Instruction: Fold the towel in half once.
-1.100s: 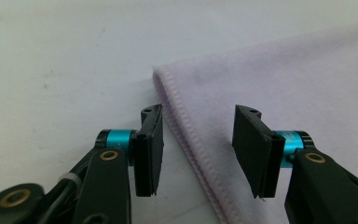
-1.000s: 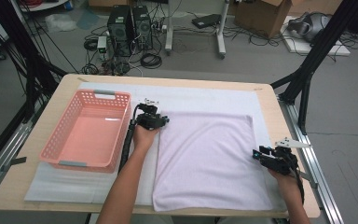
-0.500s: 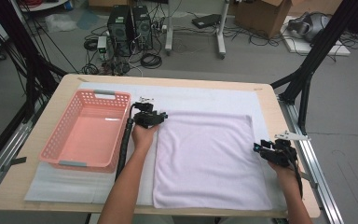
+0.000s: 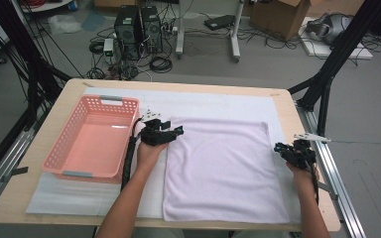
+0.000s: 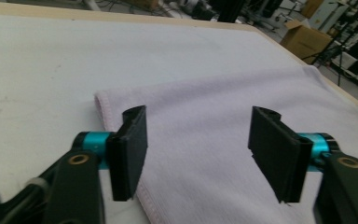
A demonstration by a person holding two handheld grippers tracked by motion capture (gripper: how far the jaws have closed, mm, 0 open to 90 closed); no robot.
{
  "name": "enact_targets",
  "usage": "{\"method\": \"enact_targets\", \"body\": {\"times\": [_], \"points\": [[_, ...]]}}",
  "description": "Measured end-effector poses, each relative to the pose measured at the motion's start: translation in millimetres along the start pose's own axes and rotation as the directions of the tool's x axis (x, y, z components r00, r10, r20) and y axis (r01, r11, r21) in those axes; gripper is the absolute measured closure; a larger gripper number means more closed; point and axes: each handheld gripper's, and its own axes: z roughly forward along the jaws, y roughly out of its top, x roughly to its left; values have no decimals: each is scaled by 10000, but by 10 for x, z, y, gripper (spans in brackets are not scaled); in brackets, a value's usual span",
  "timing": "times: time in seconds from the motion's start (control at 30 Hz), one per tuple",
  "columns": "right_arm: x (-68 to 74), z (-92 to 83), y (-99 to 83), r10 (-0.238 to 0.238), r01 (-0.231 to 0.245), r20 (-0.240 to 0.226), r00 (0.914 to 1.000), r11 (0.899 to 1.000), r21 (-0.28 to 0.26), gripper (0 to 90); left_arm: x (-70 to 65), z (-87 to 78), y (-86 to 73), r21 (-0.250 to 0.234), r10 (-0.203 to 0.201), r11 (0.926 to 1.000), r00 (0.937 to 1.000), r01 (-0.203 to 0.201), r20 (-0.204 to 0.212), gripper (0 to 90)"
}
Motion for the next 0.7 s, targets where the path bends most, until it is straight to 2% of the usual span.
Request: {"method": "enact_targets", "body": {"times": [0.03,0.07,0.1,0.17,0.23,0.33,0.37,0.43,0.5,0.57,0.6,0.63,0.67,0.7], "points": [[1,-60,-12,41,-43,-133,9999,9999,-134,762,-14,-18,-2,86,-1,10000,9998,-1,223,303],[12,-135,-24,-23,16,-257,9997,9996,-282,736,-46,-48,-6,-149,19,9999,9996,-15,264,283],[29,-189,-34,-89,72,-401,9992,9991,-425,695,-79,-87,-13,-537,248,9983,9995,-237,196,284],[67,-285,-53,-150,111,-680,9976,9983,-573,590,-147,-138,-8,-675,665,9956,9975,-647,244,223],[120,-362,-80,-268,200,-872,9958,9968,-776,522,-204,-196,-22,-1000,741,9926,9957,-683,559,217],[190,-439,-124,-460,355,-1089,9930,9947,-963,415,-269,-270,-57,-1216,885,9894,9933,-791,739,203],[215,-458,-143,-606,501,-1086,9922,9941,-967,341,-292,-291,-73,-1261,982,9882,9917,-873,826,204],[251,-481,-171,-550,457,-961,9938,9943,-959,230,-318,-333,-111,-1268,1127,9869,9889,-1001,967,239],[257,-510,-201,-455,332,-1141,9924,9937,-1075,202,-330,-361,-127,-1043,1177,9888,9871,-1064,1089,236],[259,-539,-221,-609,464,-1234,9905,9921,-1165,201,-361,-395,-132,-834,1237,9902,9815,-1124,1463,230],[258,-555,-231,-738,594,-1223,9897,9913,-1176,201,-383,-410,-137,-837,1209,9906,9790,-1083,1641,231],[257,-565,-240,-817,668,-1239,9889,9905,-1202,200,-427,-442,-161,-1057,1263,9886,9730,-1073,1933,241],[254,-587,-261,-815,652,-1332,9877,9903,-1226,200,-462,-469,-182,-1179,1479,9850,9686,-1261,1997,258],[241,-606,-279,-823,643,-1348,9875,9891,-1327,200,-491,-486,-199,-1234,1565,9833,9674,-1336,1992,258]]}}
